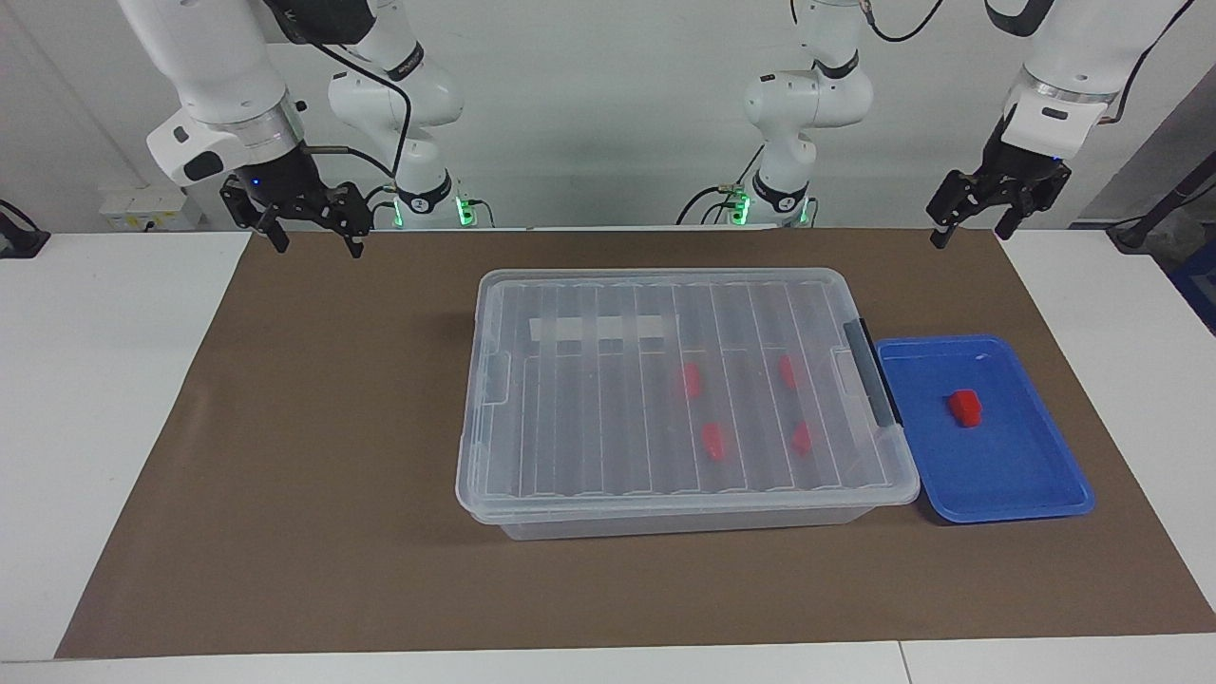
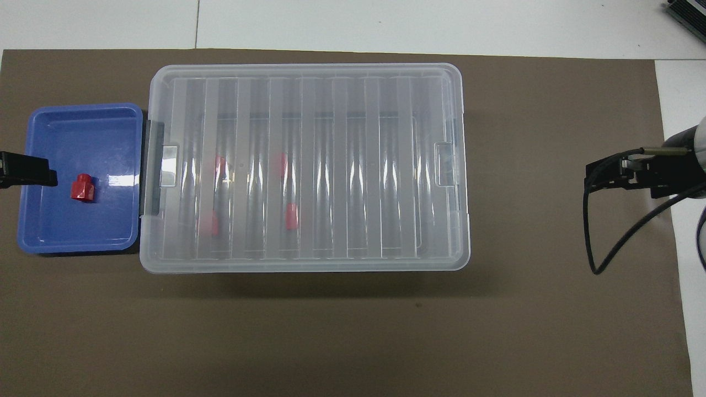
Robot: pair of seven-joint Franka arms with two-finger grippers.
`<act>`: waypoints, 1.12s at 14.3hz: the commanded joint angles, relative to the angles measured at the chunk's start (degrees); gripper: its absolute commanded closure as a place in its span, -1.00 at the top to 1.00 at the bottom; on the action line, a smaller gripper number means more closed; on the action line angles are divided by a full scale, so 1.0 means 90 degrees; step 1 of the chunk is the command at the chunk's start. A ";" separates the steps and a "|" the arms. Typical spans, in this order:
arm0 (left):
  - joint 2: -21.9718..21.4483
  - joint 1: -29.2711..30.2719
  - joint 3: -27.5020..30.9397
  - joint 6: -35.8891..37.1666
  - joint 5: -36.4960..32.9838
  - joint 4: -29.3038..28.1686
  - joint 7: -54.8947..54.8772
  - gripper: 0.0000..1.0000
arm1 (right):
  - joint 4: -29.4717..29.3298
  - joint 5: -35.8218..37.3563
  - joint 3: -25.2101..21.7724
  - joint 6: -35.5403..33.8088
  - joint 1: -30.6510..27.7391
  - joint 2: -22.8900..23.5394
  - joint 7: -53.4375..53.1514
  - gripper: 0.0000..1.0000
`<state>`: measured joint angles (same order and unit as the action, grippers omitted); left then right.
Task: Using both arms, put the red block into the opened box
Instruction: 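Reach the right gripper to the lid handle at the box end farthest from the tray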
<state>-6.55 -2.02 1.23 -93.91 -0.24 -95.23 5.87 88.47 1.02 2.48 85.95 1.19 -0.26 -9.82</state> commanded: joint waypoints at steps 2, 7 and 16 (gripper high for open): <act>-0.0131 0.0058 -0.0029 -0.0025 0.0036 -0.0141 -0.0067 1.00 | 0.0219 -0.0055 0.0037 0.0157 -0.0034 -0.0166 -0.0003 1.00; -0.0131 0.0058 -0.0029 -0.0025 0.0036 -0.0141 -0.0067 1.00 | 0.0258 -0.0065 0.0047 0.0496 -0.0015 -0.0166 0.0046 1.00; -0.0131 0.0058 -0.0029 -0.0025 0.0036 -0.0131 -0.0067 1.00 | 0.1430 -0.0065 0.0086 0.2392 0.0707 -0.0021 -0.0656 1.00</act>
<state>-6.55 -2.02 1.22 -93.91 -0.24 -95.23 5.87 98.35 0.90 2.98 103.90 7.00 -0.14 -13.85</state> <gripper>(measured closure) 0.000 0.000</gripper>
